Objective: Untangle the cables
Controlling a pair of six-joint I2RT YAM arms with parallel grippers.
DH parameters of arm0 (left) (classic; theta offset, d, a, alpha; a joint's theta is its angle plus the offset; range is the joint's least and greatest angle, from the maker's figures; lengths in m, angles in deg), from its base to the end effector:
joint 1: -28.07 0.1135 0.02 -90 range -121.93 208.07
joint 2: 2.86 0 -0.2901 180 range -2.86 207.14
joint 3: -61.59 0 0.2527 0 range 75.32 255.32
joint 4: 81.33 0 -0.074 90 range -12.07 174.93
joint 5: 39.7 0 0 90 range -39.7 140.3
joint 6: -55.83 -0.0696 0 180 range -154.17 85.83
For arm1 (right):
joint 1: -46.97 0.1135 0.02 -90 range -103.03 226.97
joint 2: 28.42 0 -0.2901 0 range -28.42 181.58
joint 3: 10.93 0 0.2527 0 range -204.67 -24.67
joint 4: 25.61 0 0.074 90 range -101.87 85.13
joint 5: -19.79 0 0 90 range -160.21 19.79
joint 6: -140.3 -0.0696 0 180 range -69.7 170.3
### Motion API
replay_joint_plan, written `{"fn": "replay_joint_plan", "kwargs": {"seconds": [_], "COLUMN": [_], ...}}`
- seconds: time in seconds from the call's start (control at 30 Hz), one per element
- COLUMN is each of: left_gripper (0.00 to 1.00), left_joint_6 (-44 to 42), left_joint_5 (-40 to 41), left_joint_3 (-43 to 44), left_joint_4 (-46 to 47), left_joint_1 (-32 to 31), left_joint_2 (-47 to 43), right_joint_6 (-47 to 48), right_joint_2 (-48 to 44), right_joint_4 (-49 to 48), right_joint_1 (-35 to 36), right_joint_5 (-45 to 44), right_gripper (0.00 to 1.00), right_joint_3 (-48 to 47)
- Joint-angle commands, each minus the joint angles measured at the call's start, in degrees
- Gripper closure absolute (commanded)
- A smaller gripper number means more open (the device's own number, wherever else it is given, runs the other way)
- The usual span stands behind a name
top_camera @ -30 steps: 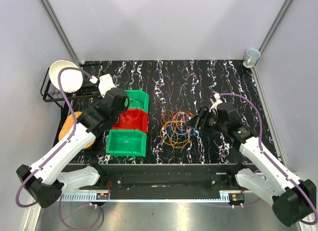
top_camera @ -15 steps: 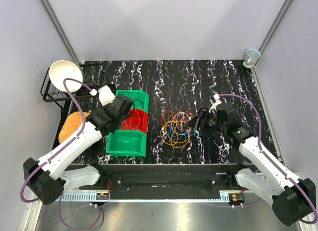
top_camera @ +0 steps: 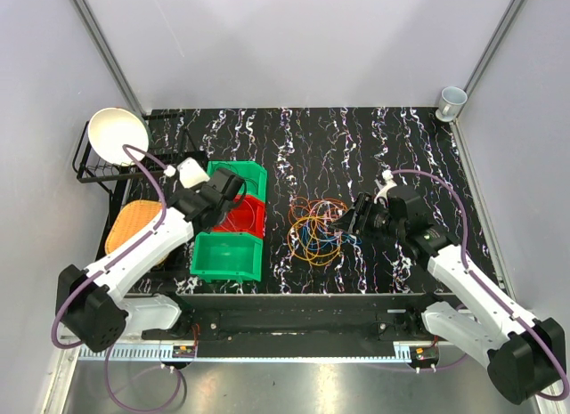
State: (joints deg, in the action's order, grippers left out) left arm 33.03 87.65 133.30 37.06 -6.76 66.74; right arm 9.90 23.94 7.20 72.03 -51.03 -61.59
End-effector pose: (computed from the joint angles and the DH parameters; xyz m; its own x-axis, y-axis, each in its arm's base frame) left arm 0.2187 -0.1007 0.2833 -0.4596 -0.5730 -0.6786 -0.5740 0.7747 -0.2653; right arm 0.1811 0.1099 0.2566 -0.8091 0.2975 -0.5069 -0.1588 0.7198 0.6758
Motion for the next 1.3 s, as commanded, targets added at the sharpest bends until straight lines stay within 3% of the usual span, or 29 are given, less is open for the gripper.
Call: {"fn": "replay_joint_plan", "kwargs": {"seconds": [0.0,0.47,0.77,1.27], "left_gripper": [1.00,1.00,1.00,0.99], "left_joint_6": [1.53,0.22,3.29,2.06], "left_joint_5": [-1.74,-7.28,-3.68,-6.05], "left_joint_3": [-2.07,-6.90,-11.39,-6.04], "left_joint_4": [3.83,13.58,20.62,20.45], "left_joint_1": [2.65,4.33,4.51,9.96], "left_joint_2": [-0.08,1.06,-2.80,-0.79], "right_joint_6": [0.85,1.64,1.73,2.08], "right_joint_2": [0.55,1.25,0.99,1.87], "right_joint_4": [-2.55,-2.90,-2.81,-3.34], "right_joint_1": [-0.19,-0.19,-0.19,-0.19], "right_joint_5": [0.60,0.86,1.12,1.12], "right_gripper": [0.36,0.36,0.36,0.36], "right_joint_3": [0.10,0.28,0.45,0.89]}}
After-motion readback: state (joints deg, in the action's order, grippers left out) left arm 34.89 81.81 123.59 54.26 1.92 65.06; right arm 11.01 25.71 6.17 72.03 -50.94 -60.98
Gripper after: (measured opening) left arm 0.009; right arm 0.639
